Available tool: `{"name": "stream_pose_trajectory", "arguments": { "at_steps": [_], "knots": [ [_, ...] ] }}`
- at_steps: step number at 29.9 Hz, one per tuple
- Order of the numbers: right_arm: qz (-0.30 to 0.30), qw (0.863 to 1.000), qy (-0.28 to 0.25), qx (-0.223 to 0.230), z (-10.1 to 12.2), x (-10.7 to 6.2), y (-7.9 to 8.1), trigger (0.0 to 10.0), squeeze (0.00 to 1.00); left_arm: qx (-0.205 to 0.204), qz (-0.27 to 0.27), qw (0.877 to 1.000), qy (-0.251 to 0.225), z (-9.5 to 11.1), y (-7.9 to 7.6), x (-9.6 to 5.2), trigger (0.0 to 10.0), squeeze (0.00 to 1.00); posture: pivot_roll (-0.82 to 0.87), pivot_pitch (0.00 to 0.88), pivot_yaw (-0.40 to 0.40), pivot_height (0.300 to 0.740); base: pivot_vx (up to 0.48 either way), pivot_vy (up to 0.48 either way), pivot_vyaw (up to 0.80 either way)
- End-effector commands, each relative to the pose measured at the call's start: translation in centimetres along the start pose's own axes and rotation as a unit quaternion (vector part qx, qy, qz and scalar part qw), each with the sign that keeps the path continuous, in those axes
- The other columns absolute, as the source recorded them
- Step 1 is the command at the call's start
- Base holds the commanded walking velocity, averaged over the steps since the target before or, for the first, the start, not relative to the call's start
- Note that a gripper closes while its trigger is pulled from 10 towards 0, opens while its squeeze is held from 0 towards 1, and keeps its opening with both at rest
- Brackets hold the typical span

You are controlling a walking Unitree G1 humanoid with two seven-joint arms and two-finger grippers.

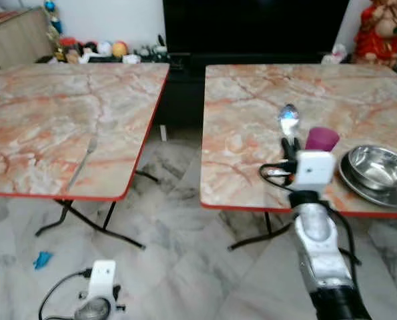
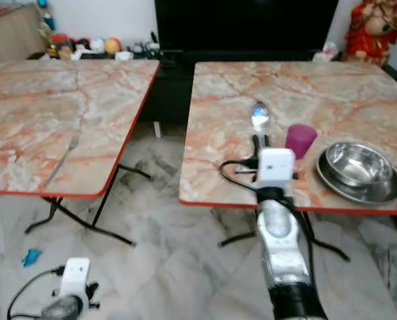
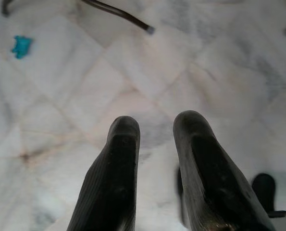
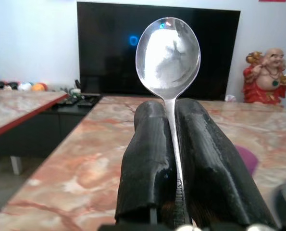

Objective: Setting the table

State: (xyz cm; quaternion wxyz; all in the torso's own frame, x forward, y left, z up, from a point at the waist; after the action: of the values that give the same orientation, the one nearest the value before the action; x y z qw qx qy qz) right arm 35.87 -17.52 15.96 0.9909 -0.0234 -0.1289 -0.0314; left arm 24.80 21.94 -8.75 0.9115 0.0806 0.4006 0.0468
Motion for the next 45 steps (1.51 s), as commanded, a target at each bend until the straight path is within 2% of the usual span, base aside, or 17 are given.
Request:
{"name": "stream_pose_trajectory", "arguments": {
  "at_steps": [1,36,45],
  "knots": [
    [0.010,1.000,-0.008,0.010,0.53,0.28,0.93,10.0,0.00,-0.002,0.007,1.000,0.008,-0.37,0.54,-0.05,10.0,0.00,0.03,0.000,-0.004,0.740,0.000,-0.319,0.00],
    [0.000,1.000,-0.004,0.016,0.53,0.66,0.79,10.0,0.00,-0.002,0.001,1.000,0.006,-0.10,0.35,0.02,10.0,0.00,0.04,0.000,0.000,0.740,0.000,-0.318,0.00],
    [-0.019,1.000,-0.004,0.019,0.37,0.63,0.05,10.0,0.00,-0.001,-0.007,1.000,-0.003,0.45,0.41,0.09,10.0,0.00,0.04,0.000,0.015,0.740,0.000,0.000,0.00]
  ]
}}
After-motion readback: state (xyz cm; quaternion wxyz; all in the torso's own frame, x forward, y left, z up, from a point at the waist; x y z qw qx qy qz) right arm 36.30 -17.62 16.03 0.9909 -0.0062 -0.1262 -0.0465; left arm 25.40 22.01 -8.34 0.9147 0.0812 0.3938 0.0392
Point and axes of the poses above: a point about 5 cm out from each wrist's last joint towards the gripper, its own x axis pointing out of the wrist towards the gripper, its own z axis along the axis of the wrist's last joint, y = z × x, the point moved 4 cm from there along x, pointing out of the wrist towards the gripper, and after that the axes turned 4 degrees about x, right-handed, at the moved point
